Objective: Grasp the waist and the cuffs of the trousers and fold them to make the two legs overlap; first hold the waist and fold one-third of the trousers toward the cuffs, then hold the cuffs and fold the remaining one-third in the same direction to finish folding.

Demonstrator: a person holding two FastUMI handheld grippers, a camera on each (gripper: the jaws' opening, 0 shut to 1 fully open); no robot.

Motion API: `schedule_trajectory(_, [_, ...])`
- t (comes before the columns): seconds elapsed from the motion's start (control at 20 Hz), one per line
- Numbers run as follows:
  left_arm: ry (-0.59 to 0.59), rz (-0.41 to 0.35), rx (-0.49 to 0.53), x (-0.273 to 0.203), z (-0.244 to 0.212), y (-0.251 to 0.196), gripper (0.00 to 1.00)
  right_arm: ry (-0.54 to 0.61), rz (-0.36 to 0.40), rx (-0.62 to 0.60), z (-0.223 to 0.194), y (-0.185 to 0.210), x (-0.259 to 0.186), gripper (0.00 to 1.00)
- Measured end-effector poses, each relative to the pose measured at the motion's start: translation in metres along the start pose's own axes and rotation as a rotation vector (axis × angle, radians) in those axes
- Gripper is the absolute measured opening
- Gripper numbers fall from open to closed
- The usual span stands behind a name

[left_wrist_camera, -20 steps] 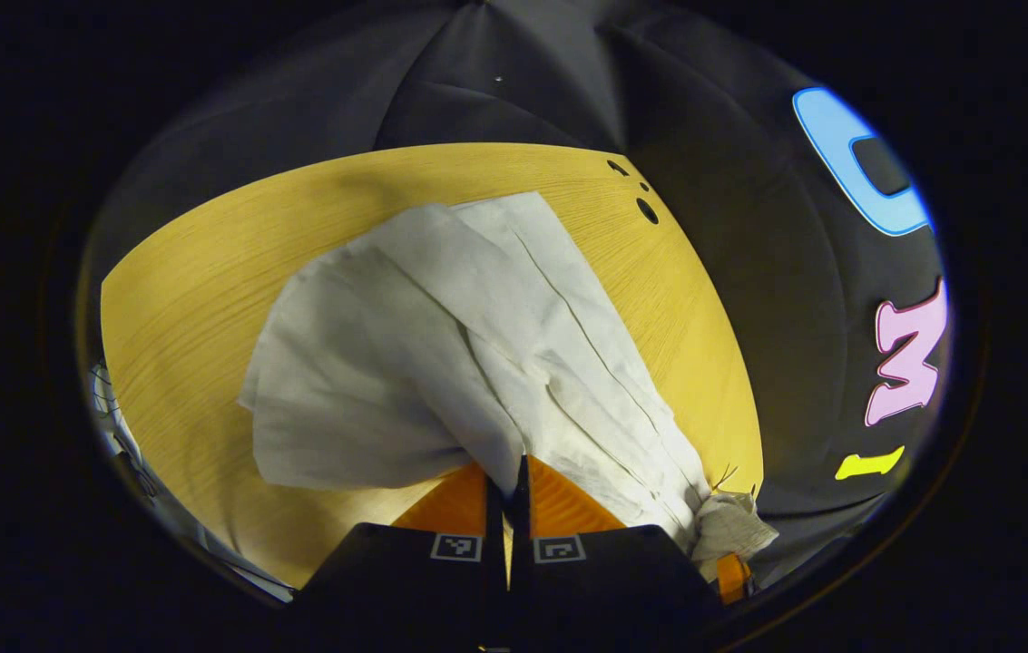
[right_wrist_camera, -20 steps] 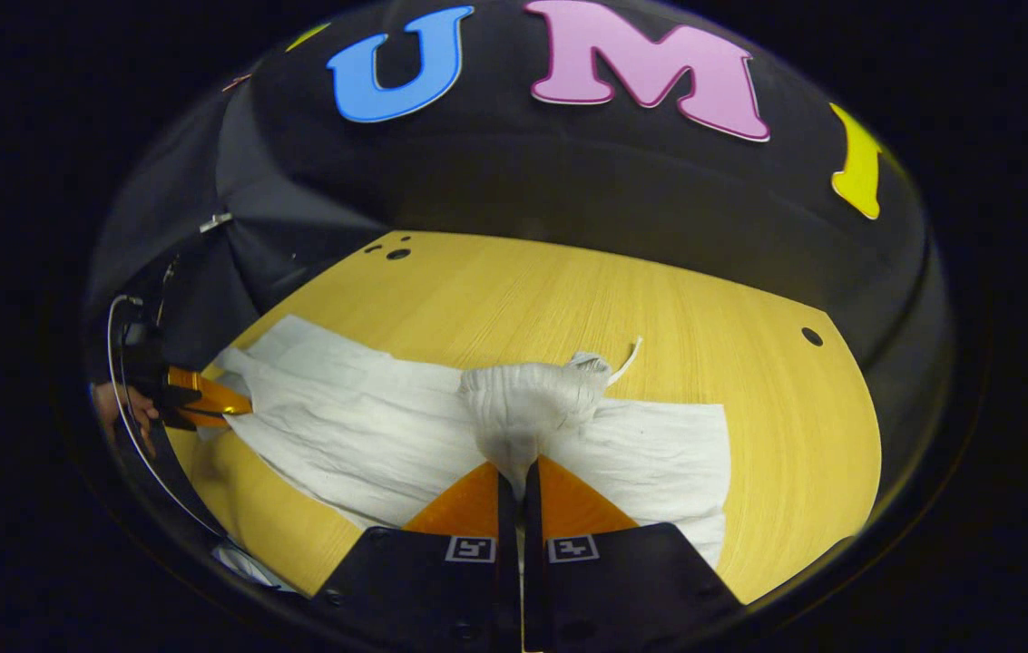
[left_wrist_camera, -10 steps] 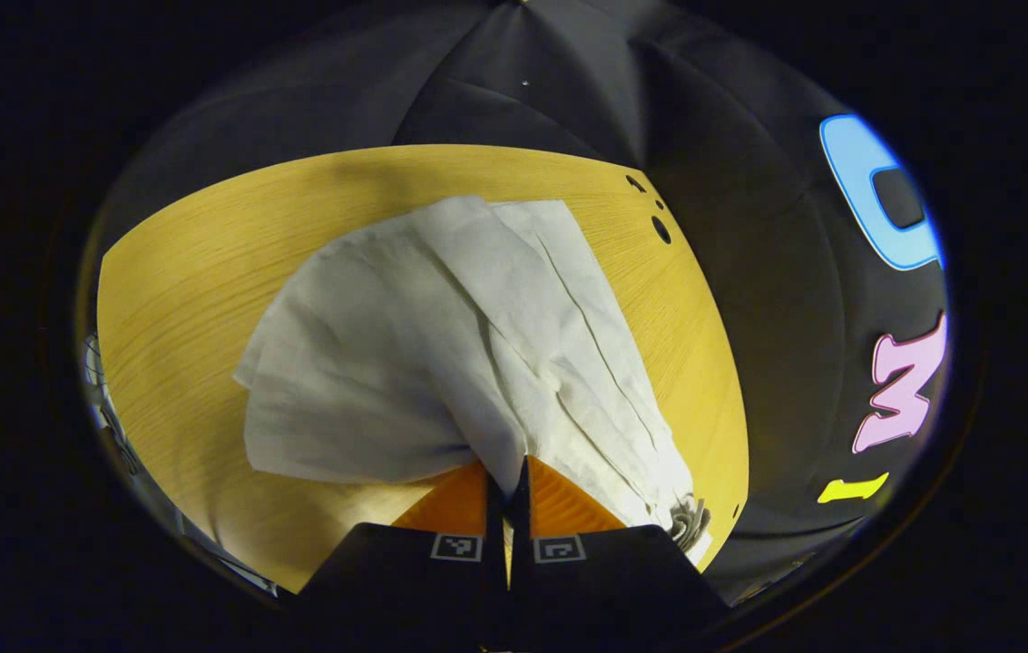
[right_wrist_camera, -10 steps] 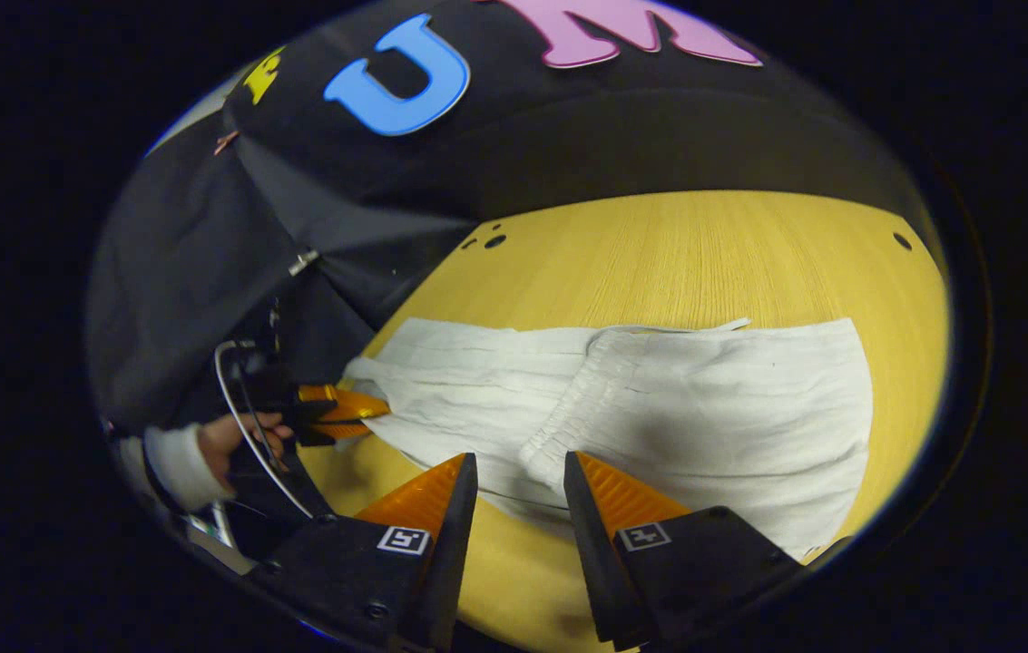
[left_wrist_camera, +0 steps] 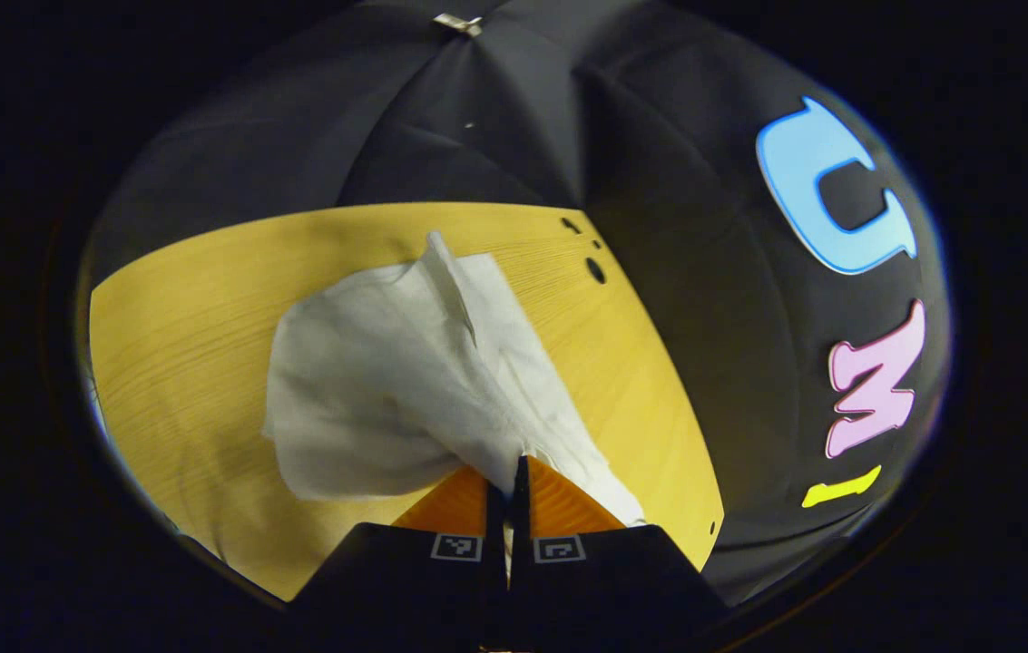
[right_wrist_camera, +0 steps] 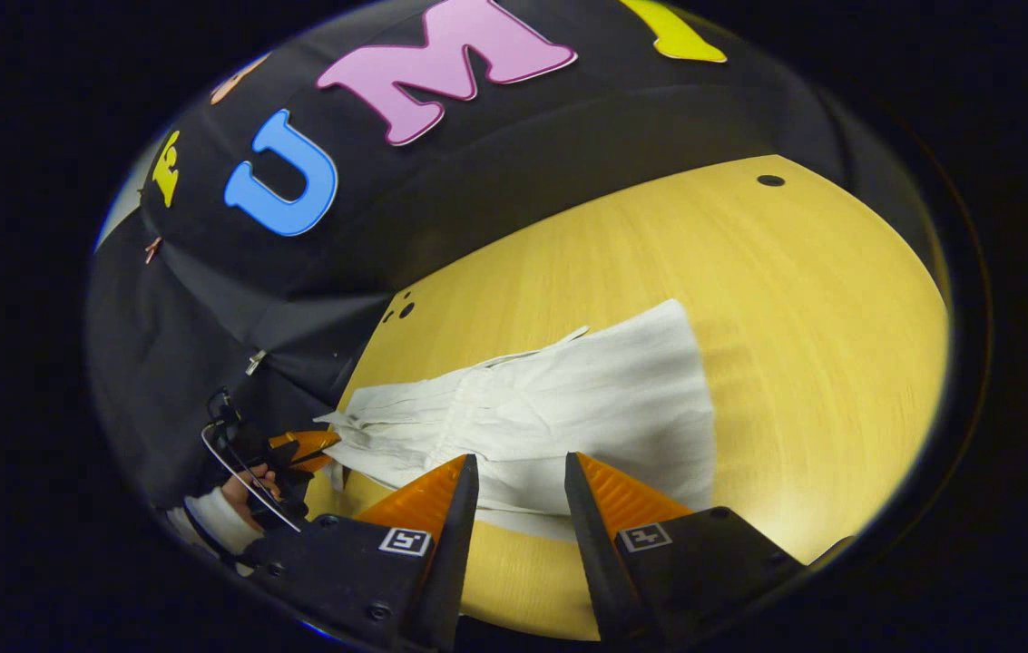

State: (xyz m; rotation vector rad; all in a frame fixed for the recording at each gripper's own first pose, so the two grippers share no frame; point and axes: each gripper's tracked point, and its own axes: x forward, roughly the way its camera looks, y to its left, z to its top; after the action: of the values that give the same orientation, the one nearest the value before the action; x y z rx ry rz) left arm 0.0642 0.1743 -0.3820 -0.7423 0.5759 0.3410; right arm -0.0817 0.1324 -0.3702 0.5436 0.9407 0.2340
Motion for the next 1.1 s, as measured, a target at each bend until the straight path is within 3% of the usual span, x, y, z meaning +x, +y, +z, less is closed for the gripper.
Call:
schedule_trajectory(0.25, [-0.078,-0.098,0.174,-0.009,0.008,-0.073,0.06,-0.04,-0.033,0.001,0.017,-0.023,-0.021,0.6])
schedule_trajectory(0.45, [-0.12,-0.189,0.443,-0.021,-0.011,-0.144,0.06,-0.068,-0.053,0.007,0.028,-0.043,-0.035,0.6])
schedule_trajectory(0.7, [-0.076,-0.286,0.732,-0.027,-0.082,-0.206,0.06,-0.11,-0.091,0.041,0.043,-0.074,-0.05,0.6])
schedule_trajectory(1.1, [0.05,-0.338,1.282,-0.015,-0.204,-0.22,0.06,-0.16,-0.166,0.127,0.045,-0.124,-0.075,0.6])
